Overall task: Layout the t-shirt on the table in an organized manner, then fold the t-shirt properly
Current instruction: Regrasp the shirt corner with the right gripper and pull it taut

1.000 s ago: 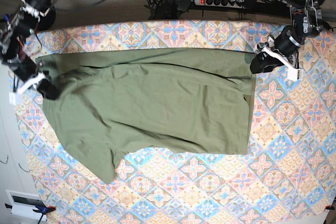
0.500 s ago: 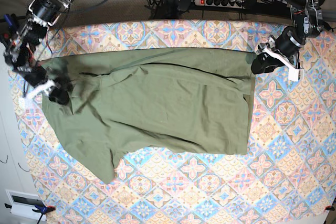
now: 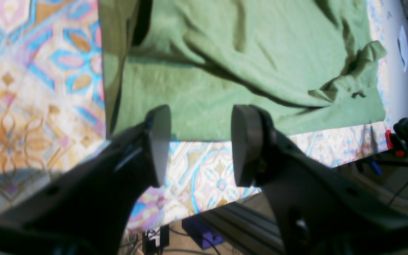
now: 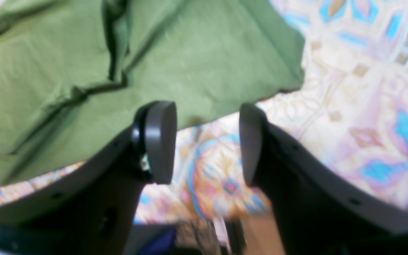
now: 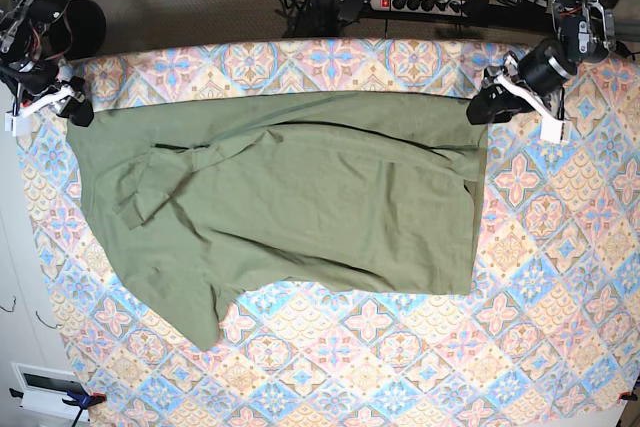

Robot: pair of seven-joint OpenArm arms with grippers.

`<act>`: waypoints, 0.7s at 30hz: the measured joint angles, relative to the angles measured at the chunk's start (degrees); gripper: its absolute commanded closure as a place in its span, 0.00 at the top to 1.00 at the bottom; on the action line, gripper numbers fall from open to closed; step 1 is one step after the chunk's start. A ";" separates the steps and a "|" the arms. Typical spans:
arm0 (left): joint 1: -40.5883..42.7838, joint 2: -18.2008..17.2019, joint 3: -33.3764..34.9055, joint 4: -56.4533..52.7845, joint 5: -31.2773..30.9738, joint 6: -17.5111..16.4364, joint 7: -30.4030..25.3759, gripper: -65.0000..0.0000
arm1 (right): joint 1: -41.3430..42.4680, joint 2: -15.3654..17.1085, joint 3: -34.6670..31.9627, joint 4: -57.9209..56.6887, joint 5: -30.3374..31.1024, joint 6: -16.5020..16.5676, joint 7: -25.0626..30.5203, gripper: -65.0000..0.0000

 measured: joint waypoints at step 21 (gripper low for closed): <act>-2.86 5.35 2.99 -17.18 -5.49 0.42 -0.35 0.43 | 0.37 -0.24 -2.89 -3.39 -0.07 0.15 0.66 0.43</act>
